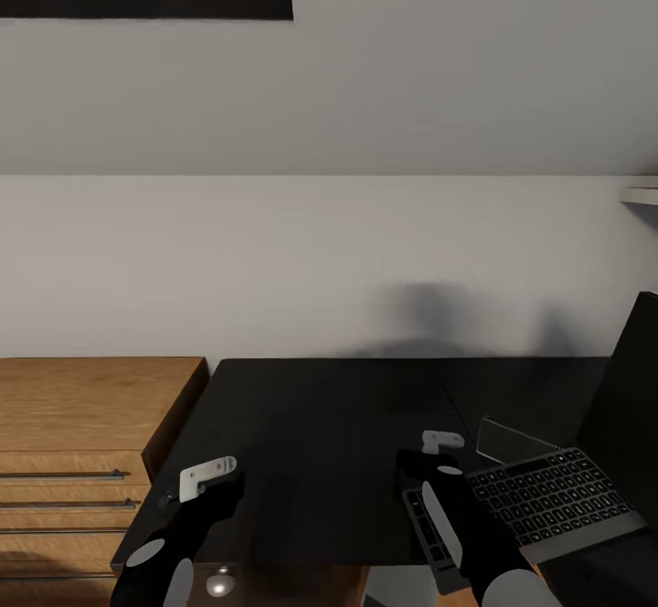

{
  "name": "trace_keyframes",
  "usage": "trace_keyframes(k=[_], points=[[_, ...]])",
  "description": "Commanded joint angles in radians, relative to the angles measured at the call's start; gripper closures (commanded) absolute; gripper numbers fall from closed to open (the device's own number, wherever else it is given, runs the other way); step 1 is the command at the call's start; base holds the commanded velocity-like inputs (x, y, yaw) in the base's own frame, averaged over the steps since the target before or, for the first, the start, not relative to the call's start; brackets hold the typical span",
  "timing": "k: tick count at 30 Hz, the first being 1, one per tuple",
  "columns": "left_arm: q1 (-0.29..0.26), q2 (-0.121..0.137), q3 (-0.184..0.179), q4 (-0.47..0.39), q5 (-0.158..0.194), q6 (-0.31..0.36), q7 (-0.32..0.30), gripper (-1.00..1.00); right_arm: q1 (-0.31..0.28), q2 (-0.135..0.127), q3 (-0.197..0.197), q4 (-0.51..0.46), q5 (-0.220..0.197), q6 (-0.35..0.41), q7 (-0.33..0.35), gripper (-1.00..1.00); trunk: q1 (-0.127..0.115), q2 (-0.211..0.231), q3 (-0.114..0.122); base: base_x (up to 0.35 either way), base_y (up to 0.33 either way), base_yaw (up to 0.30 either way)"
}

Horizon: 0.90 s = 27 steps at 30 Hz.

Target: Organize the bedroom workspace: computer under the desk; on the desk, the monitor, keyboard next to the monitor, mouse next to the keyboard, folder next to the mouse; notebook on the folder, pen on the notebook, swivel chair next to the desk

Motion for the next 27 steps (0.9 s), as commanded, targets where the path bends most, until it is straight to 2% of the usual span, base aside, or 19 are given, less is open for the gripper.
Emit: trace_keyframes(k=[1, 12, 27], points=[[-0.001, -0.001, 0.0, -0.001, 0.011, 0.004, 0.007, -1.0, -0.001, -0.001, 0.004, -0.001, -0.011, 0.004, -0.009, -1.0, 0.0, -0.001, -0.001, 0.0, 0.0, 0.0], [-0.001, 0.0, 0.008, -0.001, 0.011, 0.003, 0.008, -1.0, -0.001, -0.001, 0.0, 0.049, -0.017, 0.005, -0.009, -1.0, 0.0, -0.001, -0.001, 0.0, 0.0, 0.0], [-0.001, 0.0, 0.01, -0.001, 0.011, 0.003, 0.009, -1.0, -0.001, -0.001, -0.001, 0.062, -0.017, 0.007, -0.011, -1.0, 0.0, -0.001, -0.001, 0.0, 0.0, 0.0]])
